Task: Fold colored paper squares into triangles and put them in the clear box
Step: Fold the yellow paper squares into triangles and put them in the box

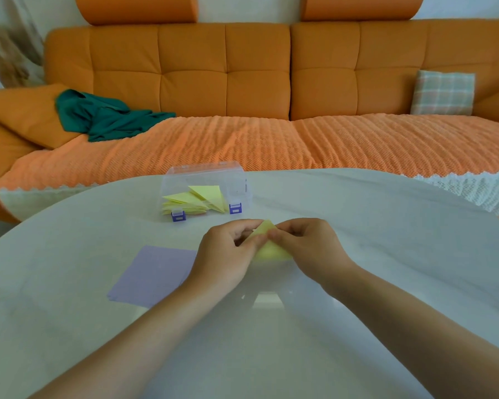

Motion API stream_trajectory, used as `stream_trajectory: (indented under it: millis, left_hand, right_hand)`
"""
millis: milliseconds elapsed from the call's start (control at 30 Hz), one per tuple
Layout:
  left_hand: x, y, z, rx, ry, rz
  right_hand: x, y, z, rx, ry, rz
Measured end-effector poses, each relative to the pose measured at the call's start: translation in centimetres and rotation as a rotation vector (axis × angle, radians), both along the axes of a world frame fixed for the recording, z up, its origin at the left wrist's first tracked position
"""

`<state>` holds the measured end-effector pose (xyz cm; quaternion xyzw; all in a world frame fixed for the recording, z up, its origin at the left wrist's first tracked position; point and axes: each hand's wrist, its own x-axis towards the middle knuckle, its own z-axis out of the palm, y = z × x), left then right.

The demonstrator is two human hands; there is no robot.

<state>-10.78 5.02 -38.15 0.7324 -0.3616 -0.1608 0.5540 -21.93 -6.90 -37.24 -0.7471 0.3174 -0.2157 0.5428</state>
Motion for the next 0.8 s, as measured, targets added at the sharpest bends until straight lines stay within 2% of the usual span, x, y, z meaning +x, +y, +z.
stream_trajectory:
  millis: [100, 167, 267, 367, 700, 800]
  left_hand:
    - [0.0, 0.0, -0.1, -0.001, 0.016, 0.025]
    - [-0.1, -0.1, -0.3, 0.020, 0.007, 0.034]
    - [-0.3, -0.2, -0.7, 0.052, -0.081, 0.037]
    - [-0.4, -0.1, -0.8, 0.072, -0.148, 0.028]
    - [-0.5, -0.1, -0.8, 0.074, -0.188, 0.008]
    - [-0.4, 0.0, -0.5, 0.071, -0.201, 0.018]
  right_hand:
    - [-0.1, 0.0, -0.1, -0.049, 0.027, 0.022]
    - [-0.3, 0.4, -0.2, -0.176, 0.082, 0.072]
    - [-0.4, 1.2, -0.2, -0.349, 0.131, 0.140]
    - [-0.5, 1.6, -0.1, -0.434, 0.157, 0.160]
    - [-0.6, 1.3, 0.1, -0.529, 0.219, 0.220]
    - [-0.6, 1.0, 0.2, -0.502, 0.218, 0.183]
